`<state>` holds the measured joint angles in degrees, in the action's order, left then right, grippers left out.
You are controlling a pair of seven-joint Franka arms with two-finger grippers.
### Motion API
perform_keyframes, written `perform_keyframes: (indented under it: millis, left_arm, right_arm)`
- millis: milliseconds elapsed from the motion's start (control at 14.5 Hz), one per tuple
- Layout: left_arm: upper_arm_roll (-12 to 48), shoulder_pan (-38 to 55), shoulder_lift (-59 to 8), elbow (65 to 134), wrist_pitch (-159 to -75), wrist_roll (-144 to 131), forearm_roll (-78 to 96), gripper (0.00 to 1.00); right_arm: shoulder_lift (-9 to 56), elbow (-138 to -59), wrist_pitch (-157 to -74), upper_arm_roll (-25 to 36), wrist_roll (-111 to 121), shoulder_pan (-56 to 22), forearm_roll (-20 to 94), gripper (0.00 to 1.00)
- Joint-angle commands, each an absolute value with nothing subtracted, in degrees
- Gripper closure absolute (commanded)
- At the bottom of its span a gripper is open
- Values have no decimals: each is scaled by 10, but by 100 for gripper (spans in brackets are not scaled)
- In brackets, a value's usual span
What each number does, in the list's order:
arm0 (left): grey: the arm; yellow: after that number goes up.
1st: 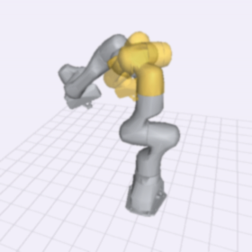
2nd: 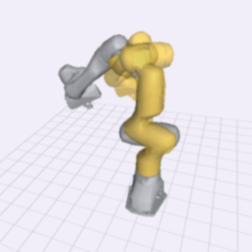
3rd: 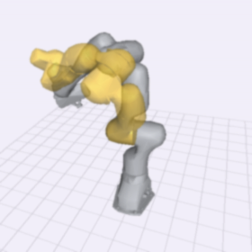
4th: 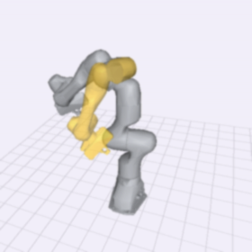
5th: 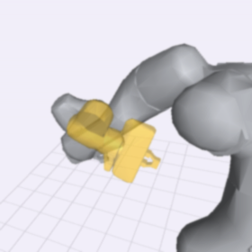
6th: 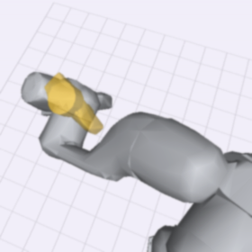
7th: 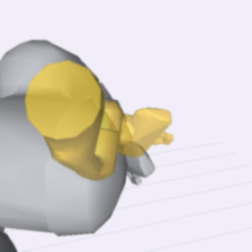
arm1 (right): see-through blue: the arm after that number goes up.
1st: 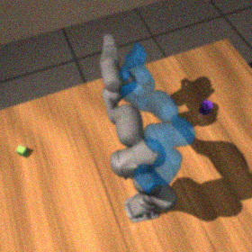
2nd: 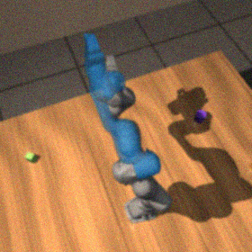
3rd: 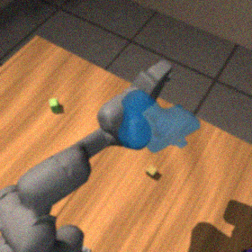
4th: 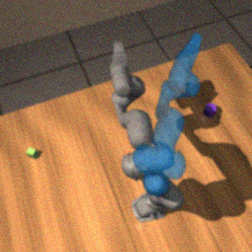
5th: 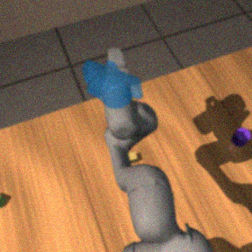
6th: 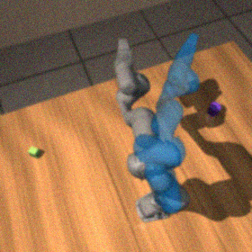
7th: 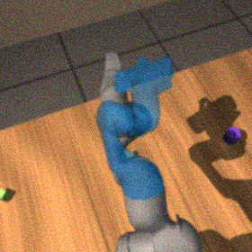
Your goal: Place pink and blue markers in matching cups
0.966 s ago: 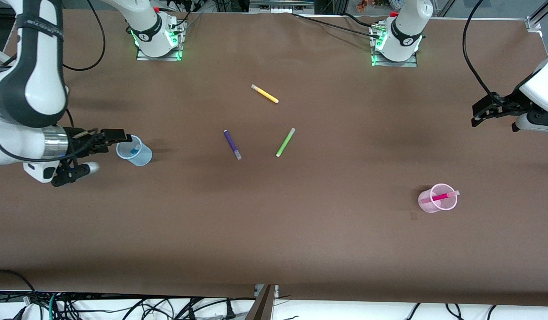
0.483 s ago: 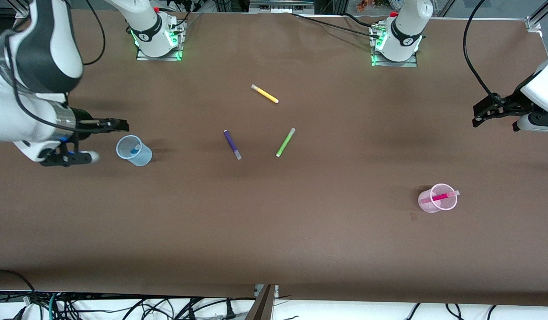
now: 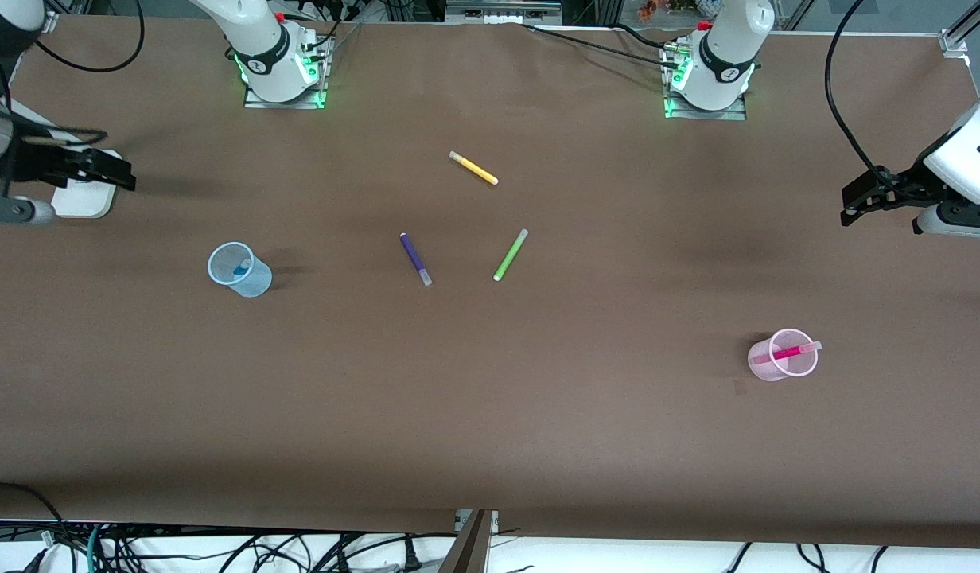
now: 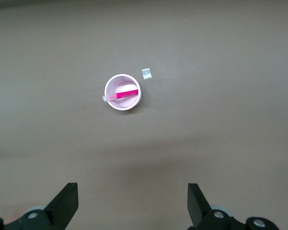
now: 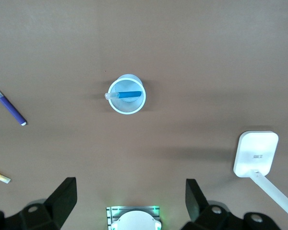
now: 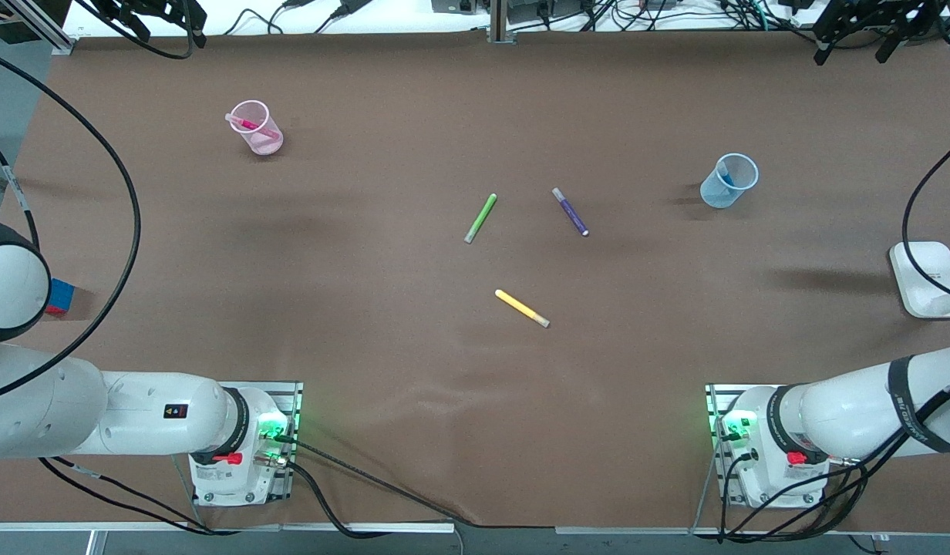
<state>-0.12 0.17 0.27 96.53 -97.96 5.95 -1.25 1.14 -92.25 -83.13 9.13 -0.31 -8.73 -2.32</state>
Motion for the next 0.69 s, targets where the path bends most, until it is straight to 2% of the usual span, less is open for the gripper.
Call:
perform_keyframes:
  millis: [0, 276, 621]
  left_arm:
    - [3, 1, 7, 964, -966, 53, -26, 0]
    - [3, 1, 6, 963, -965, 54, -26, 0]
    - [3, 2, 1, 955, -965, 57, -26, 0]
  right_arm:
    - [-33, -959, -845, 54, -9, -55, -47, 0]
    - [-54, -951, -827, 49, -16, -49, -47, 0]
    - [-46, -945, -817, 54, -56, -48, -26, 0]
